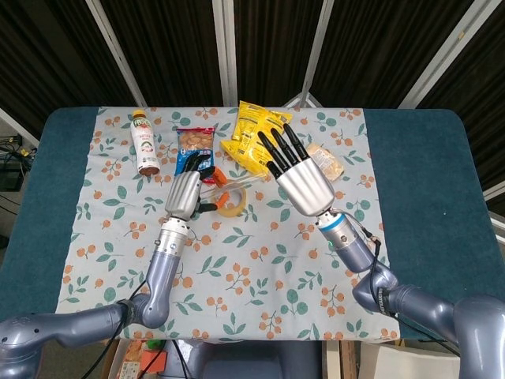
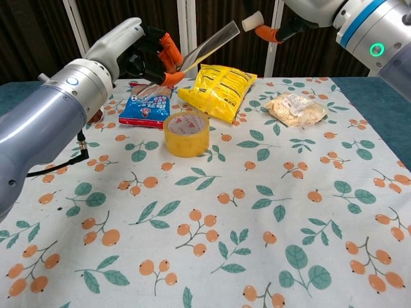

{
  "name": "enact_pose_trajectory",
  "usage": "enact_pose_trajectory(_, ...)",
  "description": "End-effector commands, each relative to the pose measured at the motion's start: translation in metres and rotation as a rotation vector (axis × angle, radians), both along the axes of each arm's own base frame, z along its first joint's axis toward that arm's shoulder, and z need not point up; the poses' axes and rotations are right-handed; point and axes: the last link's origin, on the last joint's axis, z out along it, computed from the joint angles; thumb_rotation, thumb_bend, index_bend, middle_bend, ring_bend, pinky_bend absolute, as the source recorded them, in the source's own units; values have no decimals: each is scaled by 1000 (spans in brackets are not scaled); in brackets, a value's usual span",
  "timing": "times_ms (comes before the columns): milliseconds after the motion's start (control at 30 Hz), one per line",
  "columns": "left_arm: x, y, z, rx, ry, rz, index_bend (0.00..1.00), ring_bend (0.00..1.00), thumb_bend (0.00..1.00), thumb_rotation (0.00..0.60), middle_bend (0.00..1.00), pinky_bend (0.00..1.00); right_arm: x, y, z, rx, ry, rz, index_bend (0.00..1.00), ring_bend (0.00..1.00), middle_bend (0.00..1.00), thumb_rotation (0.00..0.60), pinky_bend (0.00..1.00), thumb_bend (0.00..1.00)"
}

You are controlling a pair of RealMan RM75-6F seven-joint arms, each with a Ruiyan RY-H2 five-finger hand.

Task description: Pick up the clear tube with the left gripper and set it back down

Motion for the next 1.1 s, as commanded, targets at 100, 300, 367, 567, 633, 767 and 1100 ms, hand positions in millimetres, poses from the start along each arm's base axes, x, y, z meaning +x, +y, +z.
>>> enact_pose_trajectory(100, -1, -4, -1, -5, 0, 5, 722, 140, 575, 600, 545, 0, 1, 0, 0, -3, 2, 4, 606, 0, 89, 600, 0, 436)
enact_pose_trajectory(300, -1, -6, -1, -8, -6, 13, 722, 140, 575, 600, 545, 0, 1, 2, -1, -1, 1, 4, 606, 0, 89, 600, 0, 435)
enact_pose_trajectory(367, 0, -6, 0, -7, -11, 15, 722, 140, 574, 600, 545, 0, 1, 2, -1, -2, 0, 3, 607, 0, 89, 600, 0, 435)
enact_pose_trajectory(567, 2, -8, -2, -16, -19, 21, 722, 140, 575, 600, 545, 0, 0, 2, -1, -4, 0, -4, 607, 0, 89, 600, 0, 435)
enact_pose_trajectory(633, 3, -8, -2, -18, -21, 23, 722, 140, 575, 600, 545, 0, 0, 2, -1, -4, -1, -5, 606, 0, 89, 600, 0, 435)
enact_pose_trajectory(767, 4, -9, -3, -23, -30, 34, 722, 140, 575, 600, 545, 4, 0, 2, -1, -4, -1, -4, 606, 0, 89, 600, 0, 435)
enact_pose_trajectory(1100, 6, -9, -3, -24, -37, 34, 723, 140, 574, 600, 546, 3, 1, 3, -2, 0, -5, -3, 607, 0, 89, 600, 0, 436)
